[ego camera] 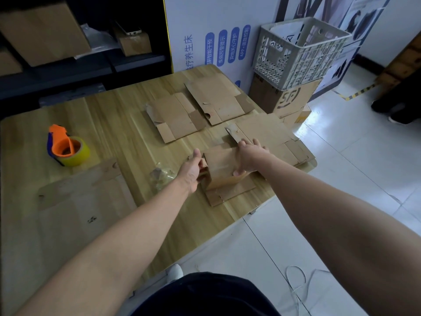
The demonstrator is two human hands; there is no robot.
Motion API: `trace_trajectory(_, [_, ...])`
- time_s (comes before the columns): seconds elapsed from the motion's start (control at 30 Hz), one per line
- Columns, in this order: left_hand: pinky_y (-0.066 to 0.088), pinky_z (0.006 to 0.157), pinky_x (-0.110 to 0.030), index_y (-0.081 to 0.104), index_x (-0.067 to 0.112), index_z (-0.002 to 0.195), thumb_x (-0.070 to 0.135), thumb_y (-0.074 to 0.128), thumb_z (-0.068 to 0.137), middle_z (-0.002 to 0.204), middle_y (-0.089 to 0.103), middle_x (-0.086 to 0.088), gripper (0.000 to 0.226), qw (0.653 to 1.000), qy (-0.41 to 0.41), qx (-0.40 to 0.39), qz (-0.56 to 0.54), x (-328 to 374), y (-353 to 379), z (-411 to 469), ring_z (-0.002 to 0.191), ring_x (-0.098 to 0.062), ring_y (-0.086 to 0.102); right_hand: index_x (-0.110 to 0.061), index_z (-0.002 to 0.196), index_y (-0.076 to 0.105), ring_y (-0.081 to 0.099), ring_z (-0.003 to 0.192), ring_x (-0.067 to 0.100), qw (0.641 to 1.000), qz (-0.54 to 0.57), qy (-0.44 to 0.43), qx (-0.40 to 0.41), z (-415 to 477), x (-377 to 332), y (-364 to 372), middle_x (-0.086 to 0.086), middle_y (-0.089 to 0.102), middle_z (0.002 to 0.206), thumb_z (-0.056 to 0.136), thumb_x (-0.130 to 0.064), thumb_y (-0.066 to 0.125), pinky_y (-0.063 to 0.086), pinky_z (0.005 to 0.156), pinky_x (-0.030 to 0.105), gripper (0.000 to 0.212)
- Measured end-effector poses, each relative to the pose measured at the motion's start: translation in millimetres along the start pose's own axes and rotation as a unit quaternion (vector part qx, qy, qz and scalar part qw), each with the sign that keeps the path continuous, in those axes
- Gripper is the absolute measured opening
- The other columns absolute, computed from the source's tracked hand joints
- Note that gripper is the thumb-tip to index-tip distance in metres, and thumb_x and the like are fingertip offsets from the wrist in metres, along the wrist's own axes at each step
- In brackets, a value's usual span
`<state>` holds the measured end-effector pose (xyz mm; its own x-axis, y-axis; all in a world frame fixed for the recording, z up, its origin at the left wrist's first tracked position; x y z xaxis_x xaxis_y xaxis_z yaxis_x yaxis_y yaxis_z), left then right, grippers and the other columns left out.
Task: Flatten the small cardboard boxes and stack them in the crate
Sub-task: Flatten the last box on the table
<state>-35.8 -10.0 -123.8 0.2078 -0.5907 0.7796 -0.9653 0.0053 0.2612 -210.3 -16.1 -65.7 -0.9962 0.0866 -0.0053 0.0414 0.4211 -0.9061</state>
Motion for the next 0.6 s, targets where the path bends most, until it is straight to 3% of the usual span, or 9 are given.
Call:
trace_trajectory(0.1, [0.047, 0.071, -0.032, 0.049, 0.016, 0.067, 0.053, 0.036, 0.096, 0.069, 0.057, -0.003, 0.049, 0.997, 0.055, -0.02, 0.053, 27, 8, -2, 0.071, -0.02, 0.055, -0.027, 0.152, -0.003, -0.011, 0.144, 0.035, 0.997, -0.009, -0.068, 0.024, 3, -14, -9, -0.001, -0.005, 0.16, 0.062, -0.05, 0.082, 0.001, 0.112, 0.059, 0.126])
trace_trajectory(0.17, [0.047, 0.069, -0.03, 0.045, 0.017, 0.062, 0.054, 0.036, 0.096, 0.065, 0.055, -0.001, 0.051, 0.991, 0.086, -0.035, 0.097, 47, 17, -5, 0.07, -0.019, 0.054, -0.031, 0.15, -0.009, -0.011, 0.144, 0.036, 0.994, -0.026, -0.087, 0.067, 3, -25, -15, 0.0, -0.001, 0.16, 0.058, -0.058, 0.081, -0.005, 0.11, 0.062, 0.131])
trace_trajectory(0.27, [0.048, 0.057, -0.023, 0.046, 0.019, 0.062, 0.051, 0.04, 0.096, 0.059, 0.056, 0.004, 0.047, 0.984, 0.105, -0.066, 0.129, 63, 29, -8, 0.061, -0.012, 0.056, -0.027, 0.151, -0.003, 0.004, 0.144, 0.035, 0.981, -0.048, -0.089, 0.165, 1, -28, -21, 0.004, 0.015, 0.156, 0.056, -0.063, 0.079, -0.01, 0.108, 0.063, 0.13])
trace_trajectory(0.33, [0.047, 0.049, -0.017, 0.047, 0.021, 0.062, 0.049, 0.044, 0.096, 0.055, 0.055, 0.007, 0.044, 0.984, 0.101, -0.086, 0.115, 69, 35, -13, 0.055, -0.009, 0.055, -0.027, 0.148, 0.011, 0.019, 0.139, 0.031, 0.973, 0.0, -0.095, 0.211, -1, -28, -22, 0.004, 0.028, 0.149, 0.058, -0.059, 0.08, 0.003, 0.112, 0.06, 0.117])
trace_trajectory(0.43, [0.051, 0.061, -0.024, 0.057, 0.018, 0.072, 0.037, 0.051, 0.096, 0.069, 0.061, 0.0, 0.03, 0.99, 0.088, -0.09, 0.066, 71, 38, -16, 0.067, -0.012, 0.058, -0.026, 0.142, 0.021, 0.03, 0.131, 0.027, 0.967, 0.11, -0.079, 0.216, -3, -28, -20, 0.001, 0.036, 0.141, 0.06, -0.056, 0.08, 0.017, 0.112, 0.052, 0.105])
trace_trajectory(0.53, [0.05, 0.07, -0.026, 0.056, 0.009, 0.076, 0.014, 0.052, 0.096, 0.073, 0.058, -0.004, 0.02, 0.993, 0.091, -0.062, -0.046, 75, 26, -15, 0.073, -0.016, 0.055, -0.024, 0.141, 0.02, 0.037, 0.124, 0.025, 0.948, 0.267, -0.01, 0.174, -8, -20, -11, 0.001, 0.037, 0.136, 0.049, -0.07, 0.073, 0.033, 0.106, 0.051, 0.116])
trace_trajectory(0.6, [0.052, 0.077, -0.029, 0.056, 0.006, 0.078, 0.009, 0.052, 0.095, 0.073, 0.055, -0.005, 0.018, 0.992, 0.075, -0.044, -0.088, 77, 13, -12, 0.073, -0.016, 0.055, -0.023, 0.14, 0.02, 0.04, 0.119, 0.023, 0.925, 0.341, 0.015, 0.167, -10, -13, -8, 0.0, 0.037, 0.132, 0.039, -0.077, 0.068, 0.041, 0.102, 0.047, 0.124])
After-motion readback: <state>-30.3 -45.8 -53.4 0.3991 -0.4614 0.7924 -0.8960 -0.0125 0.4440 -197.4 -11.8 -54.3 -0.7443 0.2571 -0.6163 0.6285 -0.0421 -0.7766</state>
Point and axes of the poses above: each hand's wrist, its own z-axis towards the middle knuckle, its own y-axis out of the palm, x = y × z, the point moved 4 cm from there along z, towards the middle knuckle
